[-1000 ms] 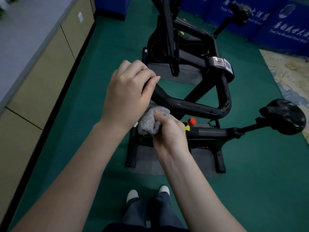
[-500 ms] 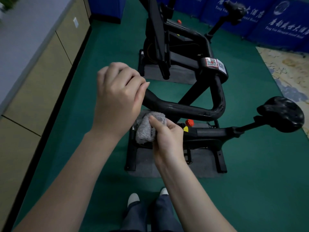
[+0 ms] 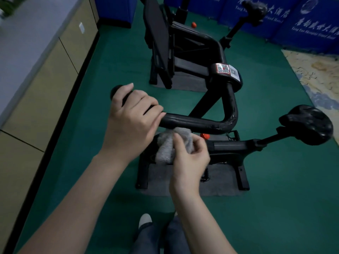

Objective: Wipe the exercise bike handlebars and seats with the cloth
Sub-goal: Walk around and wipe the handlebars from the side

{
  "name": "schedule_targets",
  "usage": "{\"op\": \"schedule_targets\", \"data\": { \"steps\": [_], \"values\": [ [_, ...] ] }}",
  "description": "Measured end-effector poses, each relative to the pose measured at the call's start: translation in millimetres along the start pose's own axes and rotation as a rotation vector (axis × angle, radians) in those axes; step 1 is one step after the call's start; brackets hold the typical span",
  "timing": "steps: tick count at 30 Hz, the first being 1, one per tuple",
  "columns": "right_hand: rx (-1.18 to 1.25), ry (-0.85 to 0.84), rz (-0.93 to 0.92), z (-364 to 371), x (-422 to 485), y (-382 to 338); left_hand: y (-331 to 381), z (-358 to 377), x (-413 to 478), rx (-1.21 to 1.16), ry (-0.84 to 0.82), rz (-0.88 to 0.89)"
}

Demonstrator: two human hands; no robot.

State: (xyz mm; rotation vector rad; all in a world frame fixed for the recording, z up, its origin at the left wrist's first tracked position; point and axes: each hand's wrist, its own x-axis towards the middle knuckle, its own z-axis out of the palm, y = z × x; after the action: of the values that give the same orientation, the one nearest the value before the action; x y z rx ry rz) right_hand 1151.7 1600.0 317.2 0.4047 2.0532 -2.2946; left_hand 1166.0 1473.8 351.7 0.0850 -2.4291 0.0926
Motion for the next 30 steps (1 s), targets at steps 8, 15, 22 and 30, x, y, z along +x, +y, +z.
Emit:
{"op": "schedule_targets", "data": {
  "steps": [8, 15, 22, 30],
  "values": [
    [-0.044, 0.156, -0.134, -9.4, 8.7, -5.2, 3.1, 2.9, -0.2, 0.015, 0.040, -0.029],
    [-0.036, 0.263, -0.170, -27.5, 26.9, -14.5, 2.6, 2.8, -0.7, 0.029, 0.042, -0.022],
    [-0.177, 0.195, -0.374, -24.0, 29.1, -20.0, 2.8, 4.8, -0.3, 0.038, 0.049, -0.027],
    [-0.560, -0.032, -0.714, -20.8, 29.5, -24.6, 3.2, 4.0, 0.4, 0.039, 0.049, -0.046]
  ]
}}
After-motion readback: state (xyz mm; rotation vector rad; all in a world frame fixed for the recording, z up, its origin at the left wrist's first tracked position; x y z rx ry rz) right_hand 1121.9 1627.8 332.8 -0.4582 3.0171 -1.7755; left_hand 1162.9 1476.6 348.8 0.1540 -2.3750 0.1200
